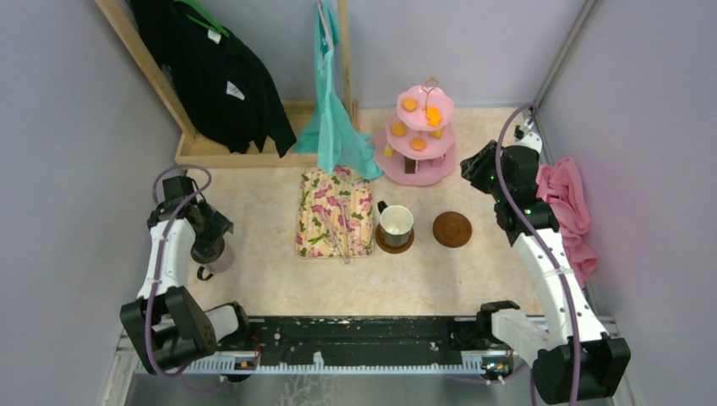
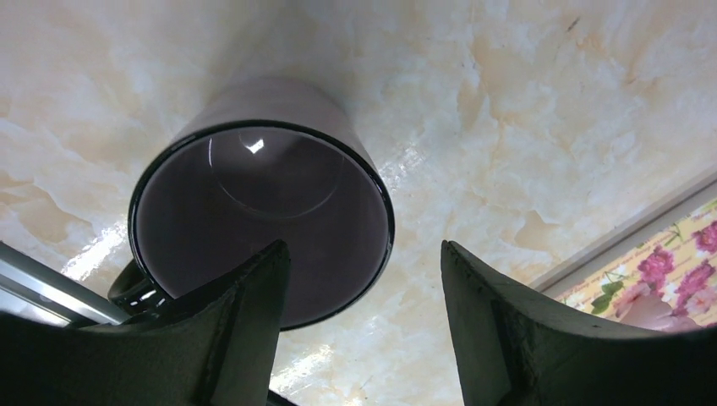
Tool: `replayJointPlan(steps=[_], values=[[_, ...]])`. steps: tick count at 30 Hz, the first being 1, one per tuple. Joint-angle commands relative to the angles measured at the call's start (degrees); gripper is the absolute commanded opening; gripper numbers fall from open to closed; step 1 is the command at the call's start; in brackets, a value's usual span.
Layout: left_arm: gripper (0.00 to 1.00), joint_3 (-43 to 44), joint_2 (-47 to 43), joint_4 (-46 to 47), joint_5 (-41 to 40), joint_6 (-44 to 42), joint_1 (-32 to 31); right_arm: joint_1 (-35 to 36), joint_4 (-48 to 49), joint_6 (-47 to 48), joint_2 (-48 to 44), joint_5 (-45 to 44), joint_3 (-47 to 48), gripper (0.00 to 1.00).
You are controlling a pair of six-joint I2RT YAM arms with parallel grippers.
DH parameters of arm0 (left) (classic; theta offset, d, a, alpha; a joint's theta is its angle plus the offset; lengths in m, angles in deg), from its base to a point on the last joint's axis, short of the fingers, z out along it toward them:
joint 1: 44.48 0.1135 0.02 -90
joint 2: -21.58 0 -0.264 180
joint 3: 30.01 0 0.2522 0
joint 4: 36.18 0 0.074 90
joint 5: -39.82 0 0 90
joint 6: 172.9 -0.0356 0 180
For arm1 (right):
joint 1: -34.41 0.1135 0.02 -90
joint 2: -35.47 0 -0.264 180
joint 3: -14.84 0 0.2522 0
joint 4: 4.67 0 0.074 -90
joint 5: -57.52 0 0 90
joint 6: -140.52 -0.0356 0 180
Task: Serve the afternoon tea
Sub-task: Pick up the cup at the center of the board.
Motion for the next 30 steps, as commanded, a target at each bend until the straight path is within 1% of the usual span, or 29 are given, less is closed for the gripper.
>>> replayJointPlan(steps=[1, 5, 8, 12, 15, 16, 19, 21, 23, 24, 30], values=[[0.71, 0.51, 1.78, 1.78, 1.03, -2.94, 1.37, -0.26, 2.72, 0.56, -0.57, 0.1, 0.27, 0.39], [0.7, 0.1, 2.53, 3.75, 2.26, -4.23, 1.41, -0.24, 2.89, 0.43, -0.57, 0.17, 0.1, 0.39], [0.65, -0.14, 2.63, 3.89, 2.97, -5.59, 1.34, -0.26, 2.98, 0.32, -0.57, 0.18, -0.08, 0.39], [0.48, -0.47, 3.21, 3.91, 6.2, -6.78, 1.37, -0.26, 2.94, 0.21, -0.87, 0.17, -0.26, 0.39], [0.39, -0.51, 4.66, 3.39, 8.81, -7.53, 1.4, -0.26, 2.6, 0.13, -1.25, 0.02, -0.35, 0.39], [0.34, -0.31, 5.13, 2.94, 9.66, -7.88, 1.38, -0.24, 2.53, 0.19, -1.39, 0.01, -0.35, 0.39], [0.27, 0.24, 5.73, 2.49, 11.52, -8.82, 1.38, -0.31, 2.29, 0.18, -1.65, -0.08, -0.37, 0.39], [0.17, 0.75, 5.81, 2.54, 12.24, -9.54, 1.36, -0.27, 2.15, 0.09, -1.76, -0.01, -0.35, 0.39], [0.03, 1.09, 5.7, 0.73, 13.2, -10.19, 1.34, -0.3, 2.09, 0.1, -1.87, 0.0, -0.4, 0.39], [0.0, 1.22, 5.72, 0.39, 13.56, -10.48, 1.34, -0.31, 1.99, 0.1, -1.93, -0.08, -0.43, 0.39], [0.0, 3.76, 3.69, -1.95, 12.88, -11.75, 1.34, -0.26, 1.11, 0.27, -2.57, -0.44, 0.27, 0.39]])
